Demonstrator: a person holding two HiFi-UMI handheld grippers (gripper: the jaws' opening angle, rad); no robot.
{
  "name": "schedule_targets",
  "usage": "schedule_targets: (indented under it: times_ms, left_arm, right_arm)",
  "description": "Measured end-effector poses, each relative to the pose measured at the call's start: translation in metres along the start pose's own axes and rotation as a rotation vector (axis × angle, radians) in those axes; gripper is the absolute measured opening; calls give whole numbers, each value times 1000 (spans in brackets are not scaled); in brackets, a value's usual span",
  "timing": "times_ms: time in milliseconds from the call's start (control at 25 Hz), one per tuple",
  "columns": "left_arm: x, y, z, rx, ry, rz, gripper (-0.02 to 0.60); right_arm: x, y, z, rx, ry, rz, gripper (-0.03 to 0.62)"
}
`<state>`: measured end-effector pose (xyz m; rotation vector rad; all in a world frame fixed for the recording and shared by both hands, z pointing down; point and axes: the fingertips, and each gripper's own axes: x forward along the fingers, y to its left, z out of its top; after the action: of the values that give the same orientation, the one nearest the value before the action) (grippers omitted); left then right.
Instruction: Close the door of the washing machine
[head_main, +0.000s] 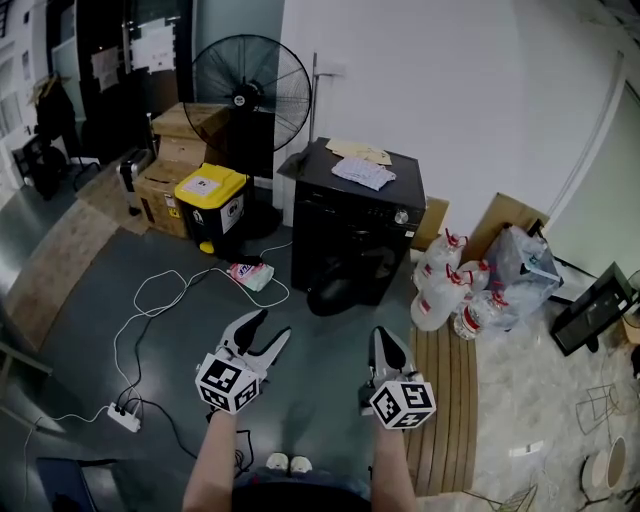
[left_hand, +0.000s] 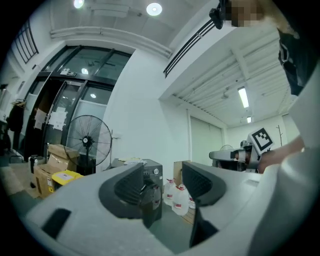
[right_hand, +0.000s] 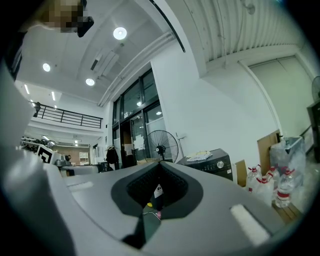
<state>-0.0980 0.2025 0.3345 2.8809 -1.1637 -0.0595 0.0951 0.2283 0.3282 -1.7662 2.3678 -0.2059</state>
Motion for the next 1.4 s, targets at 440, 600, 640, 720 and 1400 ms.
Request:
schedule_targets:
  times_ms: [440, 600, 640, 720, 1400]
  left_arm:
    - [19, -2, -10, 6, 15, -14, 342]
    - [29, -2, -13, 5, 22, 4, 345]
    - [31, -2, -16, 3, 22, 12, 345]
    - [33, -1, -22, 3, 26, 25, 345]
    - [148, 131, -58, -74, 18, 49, 345]
  right_arm:
    - [9, -23, -1, 18, -5, -11, 8]
    - [15, -38, -4, 31, 2, -2, 9]
    - [17, -41, -7, 34, 6, 3, 9]
    - [22, -49, -13, 39, 10, 10, 9]
    - [169, -115, -39, 29, 39, -27, 9]
